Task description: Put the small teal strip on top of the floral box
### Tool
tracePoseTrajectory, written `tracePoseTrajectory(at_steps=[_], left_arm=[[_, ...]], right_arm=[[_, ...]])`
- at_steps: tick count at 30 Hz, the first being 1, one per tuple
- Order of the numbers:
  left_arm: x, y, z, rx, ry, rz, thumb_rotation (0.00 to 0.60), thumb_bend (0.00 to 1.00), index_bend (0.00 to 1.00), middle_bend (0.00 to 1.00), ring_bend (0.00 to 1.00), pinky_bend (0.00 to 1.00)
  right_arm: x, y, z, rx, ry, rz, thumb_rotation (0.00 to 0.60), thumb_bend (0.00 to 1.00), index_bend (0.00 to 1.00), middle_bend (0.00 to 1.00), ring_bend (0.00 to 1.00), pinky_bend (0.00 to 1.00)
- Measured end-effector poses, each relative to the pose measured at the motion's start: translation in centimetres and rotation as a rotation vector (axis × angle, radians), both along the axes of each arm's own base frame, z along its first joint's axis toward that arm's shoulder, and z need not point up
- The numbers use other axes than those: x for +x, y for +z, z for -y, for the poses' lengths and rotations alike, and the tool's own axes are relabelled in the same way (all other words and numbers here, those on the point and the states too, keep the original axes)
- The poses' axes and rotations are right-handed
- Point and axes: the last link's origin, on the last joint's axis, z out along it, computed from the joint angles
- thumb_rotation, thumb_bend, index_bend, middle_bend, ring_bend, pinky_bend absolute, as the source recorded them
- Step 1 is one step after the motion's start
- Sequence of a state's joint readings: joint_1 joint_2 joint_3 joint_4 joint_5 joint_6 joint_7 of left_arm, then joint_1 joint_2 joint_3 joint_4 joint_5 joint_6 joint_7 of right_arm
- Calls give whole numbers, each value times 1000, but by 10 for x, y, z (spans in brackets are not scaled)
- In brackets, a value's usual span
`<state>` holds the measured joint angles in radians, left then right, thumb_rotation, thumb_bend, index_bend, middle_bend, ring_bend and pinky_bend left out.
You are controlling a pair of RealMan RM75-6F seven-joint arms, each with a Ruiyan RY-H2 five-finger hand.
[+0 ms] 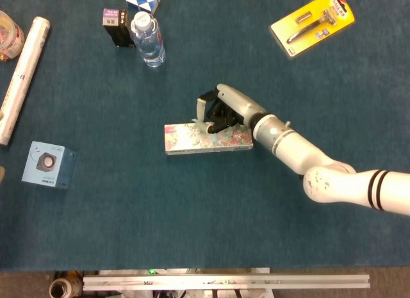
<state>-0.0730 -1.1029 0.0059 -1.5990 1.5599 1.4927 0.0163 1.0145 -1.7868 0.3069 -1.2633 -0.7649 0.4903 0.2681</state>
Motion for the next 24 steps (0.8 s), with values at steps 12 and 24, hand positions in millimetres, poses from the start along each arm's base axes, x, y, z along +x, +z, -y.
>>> tracePoseTrajectory(at_steps=[12,24], left_arm=[[-1,0,2,-17,-6,8,600,251,130,204,180,73],[-2,0,3,-23,-10,15,600,251,130,203,180,73]], right_arm=[[2,0,0,25,21,-32,600,309,453,979,1000,1000],[0,1,2,10,26,-48,600,175,391,978,1000,1000]])
